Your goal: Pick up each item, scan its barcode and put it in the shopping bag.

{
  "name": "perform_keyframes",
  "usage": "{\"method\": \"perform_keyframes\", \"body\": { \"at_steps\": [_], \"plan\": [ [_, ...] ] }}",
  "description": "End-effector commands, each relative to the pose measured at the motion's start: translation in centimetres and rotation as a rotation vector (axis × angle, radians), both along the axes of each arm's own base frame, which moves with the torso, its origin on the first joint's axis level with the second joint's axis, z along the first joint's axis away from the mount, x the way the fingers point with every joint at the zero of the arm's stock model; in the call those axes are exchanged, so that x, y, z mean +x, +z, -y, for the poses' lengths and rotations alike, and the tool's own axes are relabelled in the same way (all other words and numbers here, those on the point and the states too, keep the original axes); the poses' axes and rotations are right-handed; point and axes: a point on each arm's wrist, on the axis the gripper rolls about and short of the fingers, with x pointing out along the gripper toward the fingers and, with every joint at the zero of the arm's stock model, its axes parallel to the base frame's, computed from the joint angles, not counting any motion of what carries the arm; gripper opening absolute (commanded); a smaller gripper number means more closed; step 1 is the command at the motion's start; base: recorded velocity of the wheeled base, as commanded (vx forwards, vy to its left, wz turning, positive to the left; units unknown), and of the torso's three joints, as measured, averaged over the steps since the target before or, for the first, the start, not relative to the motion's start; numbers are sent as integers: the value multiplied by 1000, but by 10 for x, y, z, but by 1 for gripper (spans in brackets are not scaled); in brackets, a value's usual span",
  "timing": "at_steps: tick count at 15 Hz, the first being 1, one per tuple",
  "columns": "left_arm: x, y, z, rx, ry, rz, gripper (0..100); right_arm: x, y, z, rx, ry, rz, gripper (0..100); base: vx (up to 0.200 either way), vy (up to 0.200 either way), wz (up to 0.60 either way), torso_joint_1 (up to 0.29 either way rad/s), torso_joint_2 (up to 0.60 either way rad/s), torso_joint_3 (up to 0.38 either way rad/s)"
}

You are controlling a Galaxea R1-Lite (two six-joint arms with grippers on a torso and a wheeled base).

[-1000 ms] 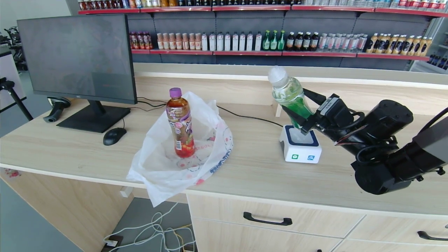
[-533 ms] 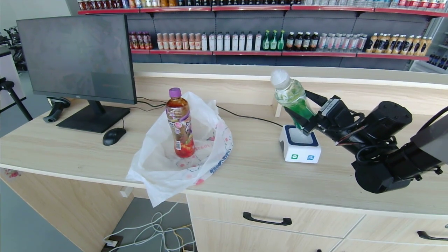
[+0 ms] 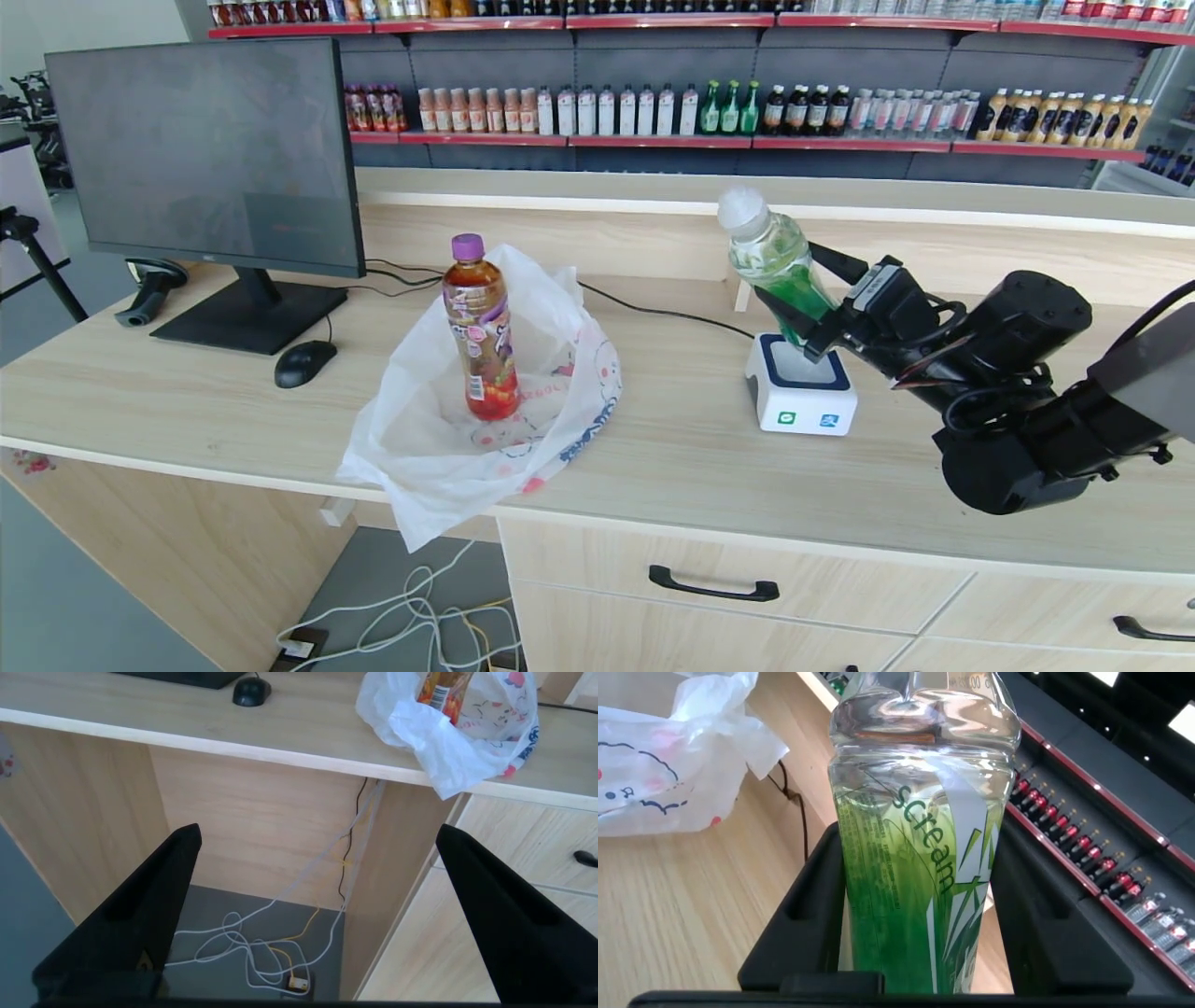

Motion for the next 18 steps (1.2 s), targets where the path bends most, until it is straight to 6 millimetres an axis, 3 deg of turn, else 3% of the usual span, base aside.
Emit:
{"method": "perform_keyframes", "body": {
  "at_steps": [1,4,8,14,18],
  "plan": [
    [0,0,0,0,0,1,100,0,1,2,0,-5,4,0,0,0,0,0,0,0],
    [0,0,0,0,0,1,100,-1,7,3,18,-3,9,0,0,0,0,0,0,0],
    [0,0,0,0,0,0,100,-5,33,5,85,21,45,0,0,0,0,0,0,0],
    [0,0,0,0,0,-2,100,-26,65,12,236,28,25,0,0,0,0,0,0,0],
    [0,0,0,0,0,-3,100,-47,69,20,331,14,-49,0,0,0,0,0,0,0]
  ]
}}
